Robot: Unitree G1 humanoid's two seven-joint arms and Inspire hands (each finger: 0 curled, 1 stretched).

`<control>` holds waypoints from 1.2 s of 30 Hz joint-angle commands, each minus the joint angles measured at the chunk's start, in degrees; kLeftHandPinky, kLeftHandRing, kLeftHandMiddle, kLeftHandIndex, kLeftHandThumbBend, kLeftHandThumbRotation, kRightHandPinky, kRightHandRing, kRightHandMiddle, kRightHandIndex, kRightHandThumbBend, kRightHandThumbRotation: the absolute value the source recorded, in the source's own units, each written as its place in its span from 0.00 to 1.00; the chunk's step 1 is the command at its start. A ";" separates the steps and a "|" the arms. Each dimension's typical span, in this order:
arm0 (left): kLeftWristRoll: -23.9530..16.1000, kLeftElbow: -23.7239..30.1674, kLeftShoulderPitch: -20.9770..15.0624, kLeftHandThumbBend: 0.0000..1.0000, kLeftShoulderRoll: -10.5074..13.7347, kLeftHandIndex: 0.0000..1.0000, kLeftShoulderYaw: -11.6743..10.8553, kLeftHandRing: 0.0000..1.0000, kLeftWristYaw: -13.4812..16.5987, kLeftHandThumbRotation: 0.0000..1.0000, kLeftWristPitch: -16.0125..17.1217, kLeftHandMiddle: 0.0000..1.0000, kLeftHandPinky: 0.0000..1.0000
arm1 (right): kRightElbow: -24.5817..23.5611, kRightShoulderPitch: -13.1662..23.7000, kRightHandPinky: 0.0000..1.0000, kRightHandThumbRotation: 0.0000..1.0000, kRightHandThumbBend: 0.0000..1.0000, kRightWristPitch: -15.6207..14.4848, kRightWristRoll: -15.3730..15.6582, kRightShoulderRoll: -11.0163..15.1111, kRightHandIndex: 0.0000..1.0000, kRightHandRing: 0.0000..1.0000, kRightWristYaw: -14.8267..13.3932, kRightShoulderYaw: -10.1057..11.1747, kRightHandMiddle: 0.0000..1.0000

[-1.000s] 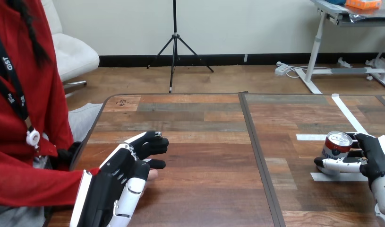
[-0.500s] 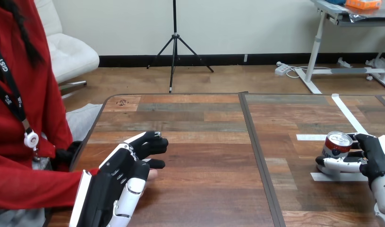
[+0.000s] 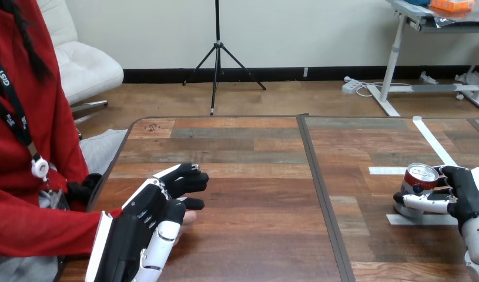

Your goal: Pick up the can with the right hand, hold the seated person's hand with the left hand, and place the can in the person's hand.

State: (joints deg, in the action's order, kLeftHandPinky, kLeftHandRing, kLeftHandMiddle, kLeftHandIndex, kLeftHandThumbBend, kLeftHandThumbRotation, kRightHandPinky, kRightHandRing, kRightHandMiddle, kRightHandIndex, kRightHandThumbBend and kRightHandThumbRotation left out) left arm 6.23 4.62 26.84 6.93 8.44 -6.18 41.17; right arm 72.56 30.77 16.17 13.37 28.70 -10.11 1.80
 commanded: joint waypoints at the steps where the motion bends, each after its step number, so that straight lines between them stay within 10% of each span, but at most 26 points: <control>1: 0.41 0.89 -2.26 0.50 -1.77 0.72 -0.31 0.74 -0.28 0.78 0.73 0.72 0.63 | 0.16 5.15 0.53 0.00 0.74 0.64 0.00 -1.27 0.62 0.60 -0.85 -0.33 0.62; 36: -0.04 0.94 -2.40 0.51 -1.86 0.72 -0.52 0.72 -0.06 0.77 0.74 0.71 0.61 | -0.20 5.52 0.49 0.00 0.74 1.41 0.02 -1.91 0.56 0.56 -2.54 -0.16 0.58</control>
State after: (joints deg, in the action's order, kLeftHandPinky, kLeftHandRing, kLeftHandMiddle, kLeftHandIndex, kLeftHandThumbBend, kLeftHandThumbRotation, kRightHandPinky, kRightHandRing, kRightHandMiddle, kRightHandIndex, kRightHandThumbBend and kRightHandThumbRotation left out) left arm 6.26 4.62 26.83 6.92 8.41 -6.25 41.17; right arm 72.65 31.21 16.21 13.41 27.05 -11.69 1.82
